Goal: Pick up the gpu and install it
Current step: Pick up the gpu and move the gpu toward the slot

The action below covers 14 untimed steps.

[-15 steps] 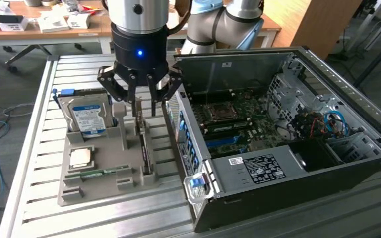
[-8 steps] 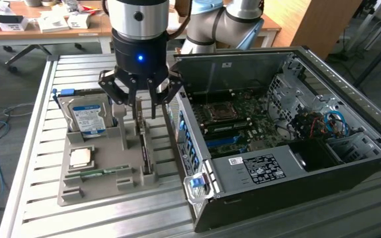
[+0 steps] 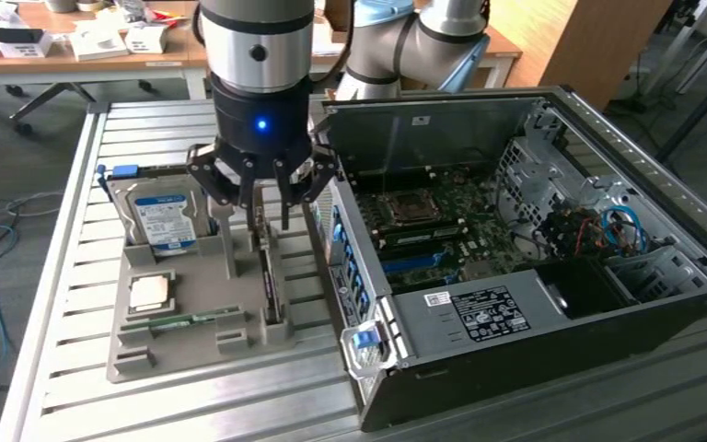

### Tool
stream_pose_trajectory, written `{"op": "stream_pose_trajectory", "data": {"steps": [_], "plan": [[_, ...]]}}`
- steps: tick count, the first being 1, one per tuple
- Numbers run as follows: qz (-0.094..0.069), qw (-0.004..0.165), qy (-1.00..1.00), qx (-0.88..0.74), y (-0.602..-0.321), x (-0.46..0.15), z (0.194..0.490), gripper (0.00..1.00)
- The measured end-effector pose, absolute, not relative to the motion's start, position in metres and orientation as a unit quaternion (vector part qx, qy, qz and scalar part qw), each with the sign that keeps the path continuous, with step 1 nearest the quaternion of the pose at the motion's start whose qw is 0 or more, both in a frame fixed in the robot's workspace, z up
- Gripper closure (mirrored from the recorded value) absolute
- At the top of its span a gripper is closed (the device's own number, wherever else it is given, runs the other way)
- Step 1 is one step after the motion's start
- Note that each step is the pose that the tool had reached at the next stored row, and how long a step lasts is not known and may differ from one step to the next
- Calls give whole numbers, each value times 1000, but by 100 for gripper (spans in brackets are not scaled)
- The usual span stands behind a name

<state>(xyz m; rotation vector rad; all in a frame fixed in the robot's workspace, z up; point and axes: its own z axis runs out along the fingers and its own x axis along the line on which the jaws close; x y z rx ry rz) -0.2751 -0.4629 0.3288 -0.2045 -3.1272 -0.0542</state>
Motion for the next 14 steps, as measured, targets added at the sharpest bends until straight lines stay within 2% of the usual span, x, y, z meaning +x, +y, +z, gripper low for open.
{"op": "stream_pose_trajectory", "data": {"steps": [14], "plan": [[-17,4,-998,-64,-463,-275,303,58]]}}
